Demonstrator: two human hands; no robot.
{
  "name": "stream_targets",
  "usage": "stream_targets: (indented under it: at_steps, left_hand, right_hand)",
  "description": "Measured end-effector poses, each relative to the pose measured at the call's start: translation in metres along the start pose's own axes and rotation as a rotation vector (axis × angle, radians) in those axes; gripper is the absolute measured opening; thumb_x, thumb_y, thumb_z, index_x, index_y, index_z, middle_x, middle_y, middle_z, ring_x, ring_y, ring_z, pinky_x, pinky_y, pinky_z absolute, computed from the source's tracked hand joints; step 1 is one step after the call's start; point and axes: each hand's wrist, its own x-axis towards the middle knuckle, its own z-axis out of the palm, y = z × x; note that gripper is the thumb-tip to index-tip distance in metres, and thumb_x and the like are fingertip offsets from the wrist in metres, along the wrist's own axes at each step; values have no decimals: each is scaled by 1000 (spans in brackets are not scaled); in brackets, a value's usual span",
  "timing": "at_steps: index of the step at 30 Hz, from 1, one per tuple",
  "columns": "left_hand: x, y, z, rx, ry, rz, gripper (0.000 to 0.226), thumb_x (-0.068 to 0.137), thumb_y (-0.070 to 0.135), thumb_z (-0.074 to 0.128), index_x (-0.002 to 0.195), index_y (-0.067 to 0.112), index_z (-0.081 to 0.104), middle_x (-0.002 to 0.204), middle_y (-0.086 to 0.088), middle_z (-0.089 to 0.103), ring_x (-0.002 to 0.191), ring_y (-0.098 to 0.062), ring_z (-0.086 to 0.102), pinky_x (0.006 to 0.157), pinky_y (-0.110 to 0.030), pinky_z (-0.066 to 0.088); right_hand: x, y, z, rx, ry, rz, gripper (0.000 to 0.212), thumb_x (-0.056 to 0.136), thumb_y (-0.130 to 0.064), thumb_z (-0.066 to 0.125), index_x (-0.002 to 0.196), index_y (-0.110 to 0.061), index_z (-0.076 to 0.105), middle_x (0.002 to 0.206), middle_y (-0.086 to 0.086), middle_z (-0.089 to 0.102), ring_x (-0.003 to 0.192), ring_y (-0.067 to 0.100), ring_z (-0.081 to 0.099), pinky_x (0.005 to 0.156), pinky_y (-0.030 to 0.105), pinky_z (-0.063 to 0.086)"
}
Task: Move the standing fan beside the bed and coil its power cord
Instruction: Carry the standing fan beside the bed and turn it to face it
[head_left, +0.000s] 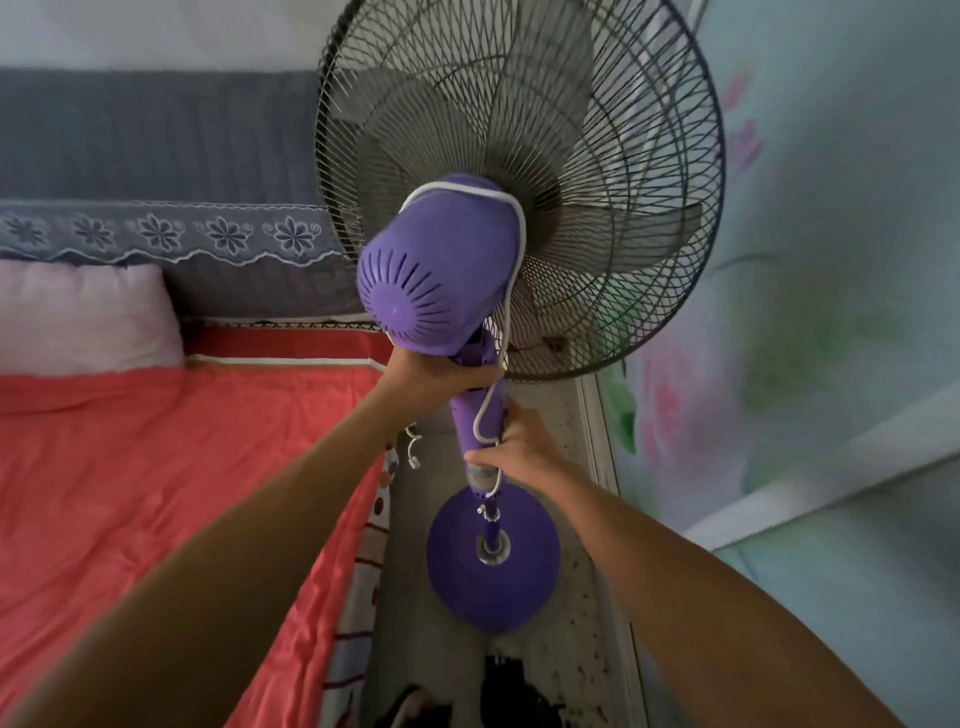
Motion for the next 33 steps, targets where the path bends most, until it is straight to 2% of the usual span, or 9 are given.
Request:
stream_targets:
  at_steps: [6, 11, 14, 16, 18, 23, 26, 30, 33]
  left_hand:
    - [71, -33, 12, -15, -4, -6, 41, 65, 10, 89, 82, 38, 63, 80, 33, 67, 74, 15, 60, 68, -4, 46]
    - [122, -68, 16, -1, -70, -23, 28, 68, 11, 86, 88, 9, 67, 89, -4, 70, 83, -12, 61, 82, -33, 55]
    - [138, -84, 25, 20, -34, -63, 29, 66, 12, 88, 86, 9, 68, 86, 1, 69, 78, -3, 60, 76, -23, 54]
    - [144, -92, 30, 27, 9, -129, 32, 63, 17, 91, 84, 24, 68, 84, 15, 68, 73, 9, 58, 69, -10, 50]
    - [149, -103, 35, -2, 1, -175, 37, 62, 17, 91, 84, 34, 66, 84, 24, 68, 75, 13, 59, 69, -7, 49]
    - [160, -117, 41, -35, -13, -174, 39, 64, 12, 90, 96, 9, 69, 91, 3, 71, 79, 2, 61, 72, -17, 55]
    - [171, -109, 36, -22, -148, -123, 34, 70, 8, 86, 98, 1, 67, 92, -12, 71, 78, -6, 61, 72, -24, 57]
    - [171, -93, 34, -24, -315, -140, 18, 79, 6, 79, 92, 2, 68, 78, 3, 66, 65, -1, 57, 60, -15, 51]
    - [169, -91, 26, -48, -337, -253, 27, 79, 7, 79, 104, 4, 68, 86, 2, 69, 70, -1, 61, 63, -18, 50]
  right_hand:
    - [80, 13, -6, 39, -27, 23, 51, 48, -24, 91, 89, -30, 60, 72, -28, 66, 69, -17, 62, 56, 0, 43]
    - [134, 26, -6, 32, -43, 46, 58, 46, -29, 88, 98, -24, 63, 81, -19, 71, 73, -10, 66, 61, 6, 47]
    - [158, 39, -2, 31, -49, 72, 60, 48, -25, 89, 102, -21, 64, 87, -12, 73, 79, 1, 70, 69, 18, 54]
    - [166, 44, 0, 30, -46, 85, 54, 49, -21, 90, 97, -23, 63, 82, -16, 71, 73, -8, 67, 63, 10, 50]
    - [175, 51, 2, 25, -37, 95, 48, 50, -18, 90, 86, -28, 60, 72, -22, 67, 64, -17, 62, 53, 1, 41]
    - [189, 61, 2, 36, -46, 97, 45, 53, -14, 88, 80, -31, 57, 66, -29, 66, 58, -18, 59, 48, 1, 40]
    - [194, 62, -2, 43, -36, 102, 47, 54, -9, 88, 75, -32, 53, 62, -33, 64, 55, -21, 56, 48, 0, 37]
    - [195, 63, -10, 21, -45, 107, 46, 55, -12, 91, 86, -27, 60, 73, -20, 62, 62, -15, 59, 55, 0, 40]
    - [193, 52, -14, -2, -60, 79, 54, 62, -19, 89, 107, -17, 60, 80, -19, 63, 72, -5, 61, 58, -2, 39]
